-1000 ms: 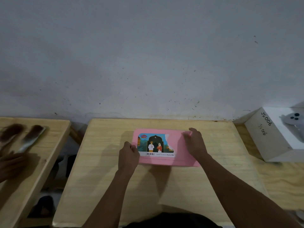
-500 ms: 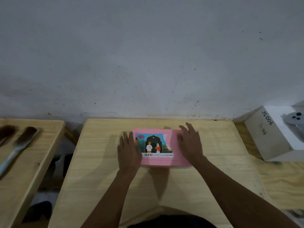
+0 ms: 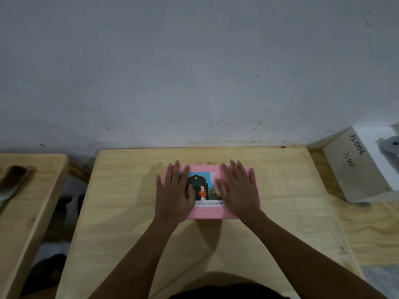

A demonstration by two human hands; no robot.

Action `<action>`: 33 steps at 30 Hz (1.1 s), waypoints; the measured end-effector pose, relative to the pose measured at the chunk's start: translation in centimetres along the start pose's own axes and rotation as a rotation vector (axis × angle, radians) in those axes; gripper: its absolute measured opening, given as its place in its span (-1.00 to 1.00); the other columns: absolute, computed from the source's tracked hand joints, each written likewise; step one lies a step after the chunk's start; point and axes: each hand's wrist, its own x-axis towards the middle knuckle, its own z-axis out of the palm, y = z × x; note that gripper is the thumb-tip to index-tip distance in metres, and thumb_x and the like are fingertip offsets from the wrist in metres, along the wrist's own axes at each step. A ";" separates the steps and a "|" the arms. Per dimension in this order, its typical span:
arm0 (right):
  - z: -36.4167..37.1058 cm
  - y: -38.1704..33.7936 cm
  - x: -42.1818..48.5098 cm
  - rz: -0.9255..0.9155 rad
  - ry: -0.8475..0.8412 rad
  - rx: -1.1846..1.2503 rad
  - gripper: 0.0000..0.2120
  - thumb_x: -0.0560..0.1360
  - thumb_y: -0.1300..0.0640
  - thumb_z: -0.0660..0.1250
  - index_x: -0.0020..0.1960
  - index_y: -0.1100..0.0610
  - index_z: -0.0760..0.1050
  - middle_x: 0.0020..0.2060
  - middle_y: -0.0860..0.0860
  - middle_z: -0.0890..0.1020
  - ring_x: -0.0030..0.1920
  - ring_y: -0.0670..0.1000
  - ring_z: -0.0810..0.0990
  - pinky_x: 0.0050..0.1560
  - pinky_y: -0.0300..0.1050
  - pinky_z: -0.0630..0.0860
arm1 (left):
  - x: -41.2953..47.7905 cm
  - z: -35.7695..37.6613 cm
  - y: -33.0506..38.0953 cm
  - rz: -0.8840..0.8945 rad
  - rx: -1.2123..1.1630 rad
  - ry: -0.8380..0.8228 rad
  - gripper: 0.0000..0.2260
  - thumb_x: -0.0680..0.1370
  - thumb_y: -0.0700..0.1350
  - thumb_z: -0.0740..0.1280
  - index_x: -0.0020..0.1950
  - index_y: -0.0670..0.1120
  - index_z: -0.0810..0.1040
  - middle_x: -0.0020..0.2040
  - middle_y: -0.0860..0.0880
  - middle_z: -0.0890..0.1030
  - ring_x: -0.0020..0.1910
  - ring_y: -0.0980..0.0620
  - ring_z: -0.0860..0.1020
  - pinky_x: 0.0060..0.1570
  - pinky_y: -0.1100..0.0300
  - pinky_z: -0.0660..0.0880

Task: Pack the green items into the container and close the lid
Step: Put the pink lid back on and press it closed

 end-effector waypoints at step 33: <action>0.6 1.6 -2.0 0.161 0.092 0.207 -0.37 0.60 -0.20 -0.08 0.51 0.17 0.19 0.54 0.18 0.18 0.56 0.14 0.03 0.47 0.07 0.24 | -1.5 0.3 1.1 -0.452 -0.388 0.320 -0.55 0.50 0.08 0.18 0.35 -0.01 0.51 0.45 0.15 0.40 0.14 -0.01 0.62 -0.04 0.11 0.55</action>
